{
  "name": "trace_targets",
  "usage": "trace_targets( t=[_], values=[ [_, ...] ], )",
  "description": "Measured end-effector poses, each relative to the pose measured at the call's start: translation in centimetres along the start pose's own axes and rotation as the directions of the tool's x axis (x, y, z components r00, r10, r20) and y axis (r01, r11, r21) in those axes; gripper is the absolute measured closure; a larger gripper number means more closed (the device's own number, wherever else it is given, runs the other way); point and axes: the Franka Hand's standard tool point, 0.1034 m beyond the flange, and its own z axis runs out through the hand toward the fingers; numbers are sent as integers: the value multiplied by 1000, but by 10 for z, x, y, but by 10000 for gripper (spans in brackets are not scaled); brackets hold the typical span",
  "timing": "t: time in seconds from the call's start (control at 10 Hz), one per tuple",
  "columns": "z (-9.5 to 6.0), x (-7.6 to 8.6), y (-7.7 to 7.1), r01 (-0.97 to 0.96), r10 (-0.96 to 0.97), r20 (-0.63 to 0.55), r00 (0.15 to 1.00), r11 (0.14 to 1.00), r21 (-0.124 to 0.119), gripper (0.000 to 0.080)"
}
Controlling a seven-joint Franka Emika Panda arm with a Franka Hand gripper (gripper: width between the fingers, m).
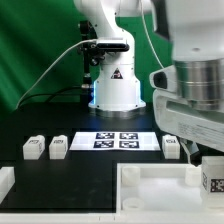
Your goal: Assemble one leg
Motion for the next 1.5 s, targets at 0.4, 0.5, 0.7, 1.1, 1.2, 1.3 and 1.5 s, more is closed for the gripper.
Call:
trace_targets(
  t=[0.4, 0.5, 0.7, 1.1, 1.2, 1.3, 1.5],
  values=[
    [-1, 7, 1, 460, -461, -31, 887, 887, -36, 151],
    [-3, 8, -1, 609, -612, -41, 790, 791, -62, 151],
    [-3, 8, -2, 596, -598, -45, 800, 801, -53, 253],
    [-2, 10, -1, 399, -401, -53, 915, 916, -41, 502],
    [-2, 12, 0, 245, -246, -49, 968, 969, -19, 502],
    [-2, 12, 1, 63, -63, -39, 997, 998, 2, 503],
    [0, 12, 1, -297, 297, -6, 955, 955, 26, 505]
  ],
)
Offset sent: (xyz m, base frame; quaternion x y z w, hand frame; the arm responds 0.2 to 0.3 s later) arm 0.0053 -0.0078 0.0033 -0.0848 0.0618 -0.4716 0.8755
